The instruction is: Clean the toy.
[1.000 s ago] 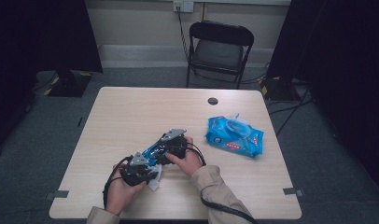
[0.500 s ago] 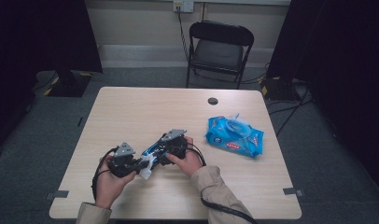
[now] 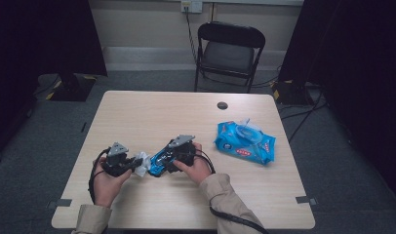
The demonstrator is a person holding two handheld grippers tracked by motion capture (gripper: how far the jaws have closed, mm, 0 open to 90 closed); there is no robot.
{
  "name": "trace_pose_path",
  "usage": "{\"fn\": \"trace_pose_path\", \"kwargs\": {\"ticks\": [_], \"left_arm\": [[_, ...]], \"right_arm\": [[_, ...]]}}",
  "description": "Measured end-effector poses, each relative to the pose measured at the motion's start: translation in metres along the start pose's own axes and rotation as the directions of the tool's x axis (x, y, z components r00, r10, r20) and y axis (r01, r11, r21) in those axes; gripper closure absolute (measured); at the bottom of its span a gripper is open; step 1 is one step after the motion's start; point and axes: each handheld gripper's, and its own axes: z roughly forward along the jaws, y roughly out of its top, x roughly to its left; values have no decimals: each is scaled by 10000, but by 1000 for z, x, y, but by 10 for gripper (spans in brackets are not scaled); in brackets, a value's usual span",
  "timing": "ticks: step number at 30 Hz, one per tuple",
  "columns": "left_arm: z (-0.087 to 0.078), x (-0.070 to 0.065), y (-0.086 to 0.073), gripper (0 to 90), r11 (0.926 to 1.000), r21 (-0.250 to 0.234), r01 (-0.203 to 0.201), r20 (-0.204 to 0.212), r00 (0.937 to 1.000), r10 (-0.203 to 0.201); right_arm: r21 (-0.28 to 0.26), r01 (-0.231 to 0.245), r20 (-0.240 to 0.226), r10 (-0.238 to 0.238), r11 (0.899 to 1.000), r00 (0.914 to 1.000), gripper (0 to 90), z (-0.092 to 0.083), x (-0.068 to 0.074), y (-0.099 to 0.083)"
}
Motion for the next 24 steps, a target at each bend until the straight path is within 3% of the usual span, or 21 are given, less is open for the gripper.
{"fn": "trace_pose_path", "kwargs": {"ticks": [5,12,17,24], "left_arm": [[11,5,-4,802,9997,242,-87,-352,9993,95],[26,1,-6,798,9969,734,-280,-224,9993,297],[28,-1,-5,808,9943,923,-531,-179,9983,550],[26,-4,-6,812,9935,1014,-519,-161,9984,538]], "right_arm": [[-11,-13,20,13,10000,10000,125,0,0,0],[6,-39,54,39,10000,10000,125,0,1,0],[-13,-57,59,57,10000,10000,125,0,2,0],[29,-52,81,52,10000,10000,125,0,2,0]]}}
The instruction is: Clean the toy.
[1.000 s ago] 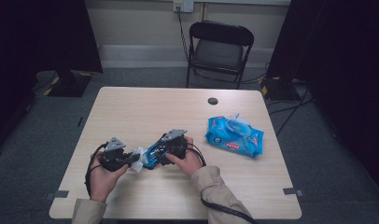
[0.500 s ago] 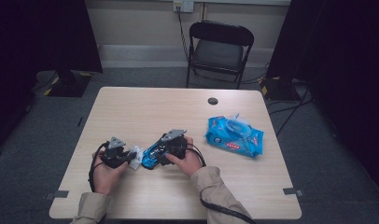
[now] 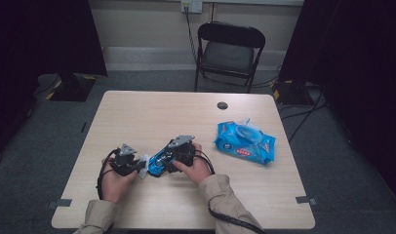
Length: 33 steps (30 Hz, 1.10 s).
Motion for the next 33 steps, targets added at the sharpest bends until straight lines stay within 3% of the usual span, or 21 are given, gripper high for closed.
{"fn": "trace_pose_path", "kwargs": {"ticks": [16,33], "left_arm": [[-12,-10,-11,813,9998,189,84,175,9998,-87],[-21,-31,-19,814,9989,419,-206,316,9993,192]], "right_arm": [[-64,-19,-22,19,10000,10000,125,0,0,-1],[-82,1,-42,-1,10000,10000,125,0,-1,-1]]}}
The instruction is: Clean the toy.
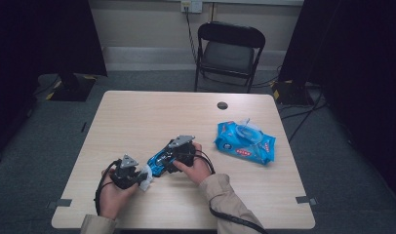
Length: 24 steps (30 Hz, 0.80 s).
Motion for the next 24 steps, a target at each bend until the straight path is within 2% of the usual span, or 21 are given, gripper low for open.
{"fn": "trace_pose_path", "kwargs": {"ticks": [9,13,15,21,24], "left_arm": [[1,-12,1,817,9998,151,-109,248,9996,106],[4,-20,3,820,9998,213,64,842,9964,-82],[6,-25,6,819,9995,258,-197,802,9966,176],[10,-33,9,819,9988,252,-412,944,9948,387],[13,-37,11,819,9982,255,-546,1177,9917,512]], "right_arm": [[33,23,-8,-23,10000,10000,124,0,-1,0],[42,25,5,-25,10000,10000,124,0,0,1],[24,25,-1,-25,10000,10000,124,0,0,0],[20,14,5,-14,10000,10000,124,0,0,0],[13,18,-6,-18,10000,10000,125,0,0,0]]}}
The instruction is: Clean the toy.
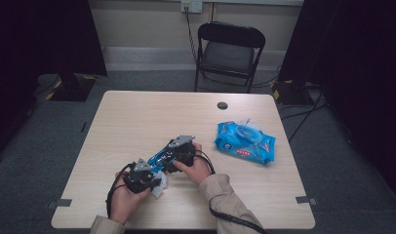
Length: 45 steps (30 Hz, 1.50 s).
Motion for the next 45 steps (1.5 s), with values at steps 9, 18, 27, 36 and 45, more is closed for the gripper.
{"fn": "trace_pose_path", "kwargs": {"ticks": [9,18,27,36,45], "left_arm": [[-3,-6,15,817,9990,-283,-341,317,9989,350],[-29,17,33,817,9950,-986,-136,58,9999,142],[-36,48,57,818,9894,-1448,106,-380,9991,-162],[-10,78,80,815,9888,-1393,527,-671,9958,-625],[29,89,96,814,9891,-1327,646,-1030,9916,-785]], "right_arm": [[-52,-7,1,7,10000,10000,125,0,0,-1],[-44,-22,13,22,10000,10000,124,0,0,0],[40,38,-27,-37,10000,10000,123,0,-1,1],[71,50,-71,-49,10000,10000,122,0,-1,1],[74,52,-74,-51,10000,10000,123,0,-2,1]]}}
